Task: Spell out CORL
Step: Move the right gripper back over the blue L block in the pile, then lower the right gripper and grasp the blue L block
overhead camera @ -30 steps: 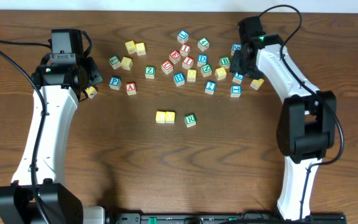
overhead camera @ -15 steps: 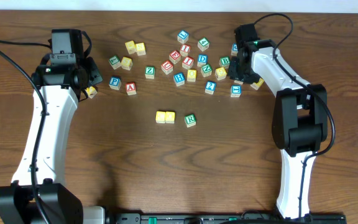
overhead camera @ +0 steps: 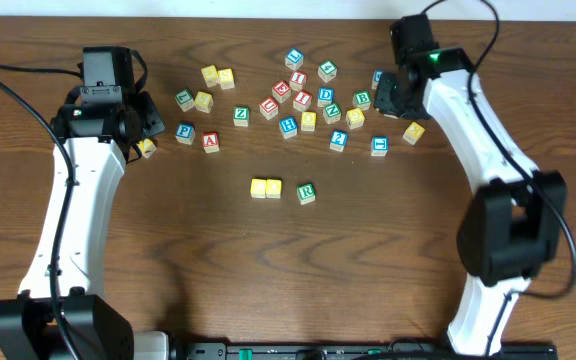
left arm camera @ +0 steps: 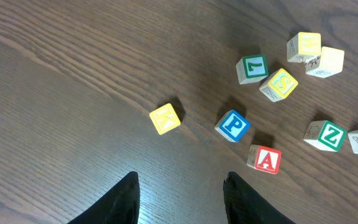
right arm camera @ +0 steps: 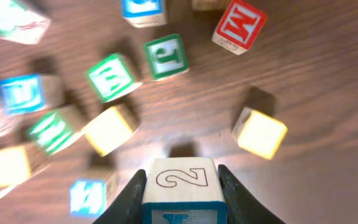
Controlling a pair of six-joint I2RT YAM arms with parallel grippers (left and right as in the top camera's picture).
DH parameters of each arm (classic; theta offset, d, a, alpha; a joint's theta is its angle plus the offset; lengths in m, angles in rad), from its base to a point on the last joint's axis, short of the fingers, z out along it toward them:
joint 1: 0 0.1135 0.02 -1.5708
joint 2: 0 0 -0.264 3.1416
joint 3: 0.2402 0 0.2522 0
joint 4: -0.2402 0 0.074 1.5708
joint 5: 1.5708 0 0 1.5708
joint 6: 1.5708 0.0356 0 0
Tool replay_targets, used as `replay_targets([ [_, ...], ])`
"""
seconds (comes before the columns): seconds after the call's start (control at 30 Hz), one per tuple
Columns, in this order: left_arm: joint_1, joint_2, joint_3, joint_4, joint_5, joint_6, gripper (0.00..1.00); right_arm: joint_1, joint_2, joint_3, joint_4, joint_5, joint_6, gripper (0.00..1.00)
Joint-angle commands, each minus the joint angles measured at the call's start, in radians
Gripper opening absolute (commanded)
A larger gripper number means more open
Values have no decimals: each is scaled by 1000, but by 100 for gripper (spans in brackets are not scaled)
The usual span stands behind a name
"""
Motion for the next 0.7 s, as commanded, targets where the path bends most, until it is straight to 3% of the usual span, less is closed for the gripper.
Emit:
replay_targets([
  [0.0, 3, 8, 9, 0, -16, -2, 43, 58, -45, 5, -55, -26, -40, 26],
  [0.27, 3, 8, 9, 0, -16, -2, 43, 203, -28, -64, -150, -40, 23, 27],
  [0.67, 3, 8, 9, 0, 3, -6, 43, 333, -27, -356, 119, -71, 92, 30],
])
